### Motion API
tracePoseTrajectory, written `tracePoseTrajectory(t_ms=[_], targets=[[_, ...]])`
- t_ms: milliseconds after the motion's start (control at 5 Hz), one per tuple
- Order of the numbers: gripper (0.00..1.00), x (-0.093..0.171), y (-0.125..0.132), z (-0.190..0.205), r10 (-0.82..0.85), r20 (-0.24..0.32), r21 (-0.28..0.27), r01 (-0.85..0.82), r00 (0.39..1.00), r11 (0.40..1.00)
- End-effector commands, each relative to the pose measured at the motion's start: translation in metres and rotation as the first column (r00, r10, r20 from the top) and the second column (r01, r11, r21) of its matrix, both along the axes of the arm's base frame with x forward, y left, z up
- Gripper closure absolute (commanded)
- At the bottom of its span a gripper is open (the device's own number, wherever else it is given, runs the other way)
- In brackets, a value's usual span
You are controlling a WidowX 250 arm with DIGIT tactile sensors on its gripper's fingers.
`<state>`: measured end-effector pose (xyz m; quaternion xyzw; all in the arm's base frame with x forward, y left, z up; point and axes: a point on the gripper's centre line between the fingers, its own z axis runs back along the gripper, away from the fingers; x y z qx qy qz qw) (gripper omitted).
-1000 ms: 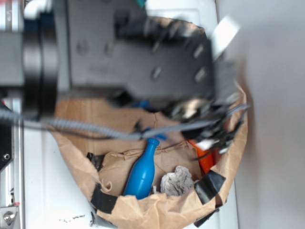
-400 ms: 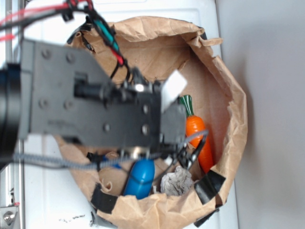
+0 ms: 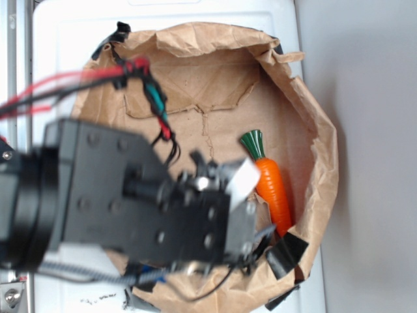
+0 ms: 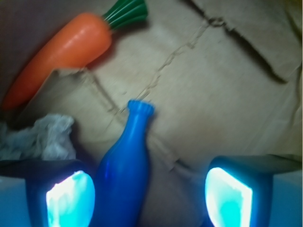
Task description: Grab the blue bottle.
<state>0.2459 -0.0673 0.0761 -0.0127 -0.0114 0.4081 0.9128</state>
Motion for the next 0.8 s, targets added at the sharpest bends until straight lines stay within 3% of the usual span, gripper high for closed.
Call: tracePoseTrajectory(t_ms=[0, 400, 600], targets=[[0.00, -0.003, -0.019, -0.008, 0.049, 0.038, -0.020, -0.049, 0.998, 0.999], [0.00, 0.004, -0.015, -0.042, 0.082, 0.051, 0.018, -0.083, 0.995, 0.996], [1.00, 0.016, -0.006, -0.042, 0.105, 0.043, 0.031, -0.107, 0.994, 0.994]])
